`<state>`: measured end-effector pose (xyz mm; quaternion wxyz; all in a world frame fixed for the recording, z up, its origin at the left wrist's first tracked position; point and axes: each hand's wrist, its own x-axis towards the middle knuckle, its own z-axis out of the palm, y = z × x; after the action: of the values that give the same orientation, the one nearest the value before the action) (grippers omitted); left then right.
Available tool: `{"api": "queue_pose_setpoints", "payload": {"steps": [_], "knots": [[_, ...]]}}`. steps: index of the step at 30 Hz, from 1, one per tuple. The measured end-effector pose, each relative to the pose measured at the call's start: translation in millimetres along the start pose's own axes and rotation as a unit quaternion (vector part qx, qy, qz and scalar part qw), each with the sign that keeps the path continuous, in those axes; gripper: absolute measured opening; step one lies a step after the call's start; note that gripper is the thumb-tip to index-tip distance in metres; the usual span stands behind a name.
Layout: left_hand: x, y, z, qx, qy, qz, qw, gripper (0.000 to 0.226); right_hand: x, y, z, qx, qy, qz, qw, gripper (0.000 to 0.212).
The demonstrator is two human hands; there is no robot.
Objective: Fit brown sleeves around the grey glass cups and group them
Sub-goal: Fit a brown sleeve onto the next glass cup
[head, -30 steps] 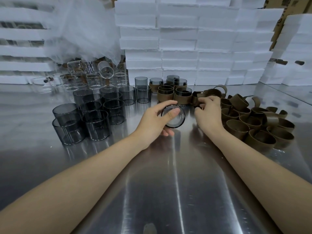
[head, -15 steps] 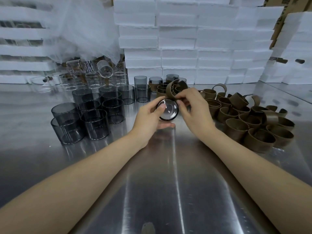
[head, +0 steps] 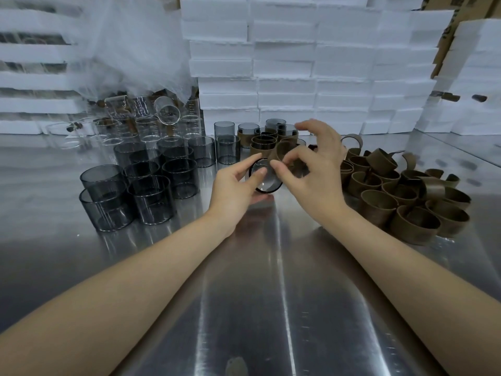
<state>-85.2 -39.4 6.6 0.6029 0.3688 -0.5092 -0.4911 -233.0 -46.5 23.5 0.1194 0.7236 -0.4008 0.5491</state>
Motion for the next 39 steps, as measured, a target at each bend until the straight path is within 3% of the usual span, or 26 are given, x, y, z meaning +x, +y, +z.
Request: {"api": "queue_pose_setpoints", "payload": {"steps": [6, 13, 17, 20, 22, 26, 34, 39], "knots": [[1.0, -0.6, 2.3, 0.038, -0.021, 0.016, 0.999, 0.034, -6.0, -0.6, 5.4, 0.047, -0.127, -0.003, 0.991, 0.027], [-2.2, 5.2, 2.9, 0.057, -0.031, 0.017, 0.998, 0.038, -4.3, -0.6, 2.9, 0.038, -0.123, 0.066, 0.990, 0.022], [-2.8, 3.8, 4.7, 0.099, -0.067, 0.038, 0.992, 0.024, -4.0, -2.3, 2.1, 0.029, -0.109, 0.048, 0.992, 0.021], [-3.9, 3.8, 6.5, 0.128, -0.068, 0.050, 0.988, 0.037, -5.1, -1.2, 1.2, 0.052, -0.138, 0.043, 0.988, 0.019], [-3.7, 3.8, 6.0, 0.106, -0.054, 0.046, 0.992, 0.037, -4.2, -3.2, 2.6, 0.132, -0.149, 0.085, 0.976, 0.023], [-3.3, 5.0, 5.0, 0.046, -0.024, 0.025, 0.998, 0.036, 1.0, -2.6, 4.3, 0.287, -0.086, 0.231, 0.926, 0.028], [-3.8, 6.1, 3.3, 0.064, -0.021, 0.024, 0.997, 0.039, 1.8, 0.8, 2.6, 0.322, -0.127, 0.316, 0.884, 0.015], [-3.8, 5.5, 4.9, 0.096, -0.024, 0.031, 0.995, 0.042, 5.7, 1.0, 0.5, 0.287, -0.118, 0.329, 0.892, 0.017]]}}
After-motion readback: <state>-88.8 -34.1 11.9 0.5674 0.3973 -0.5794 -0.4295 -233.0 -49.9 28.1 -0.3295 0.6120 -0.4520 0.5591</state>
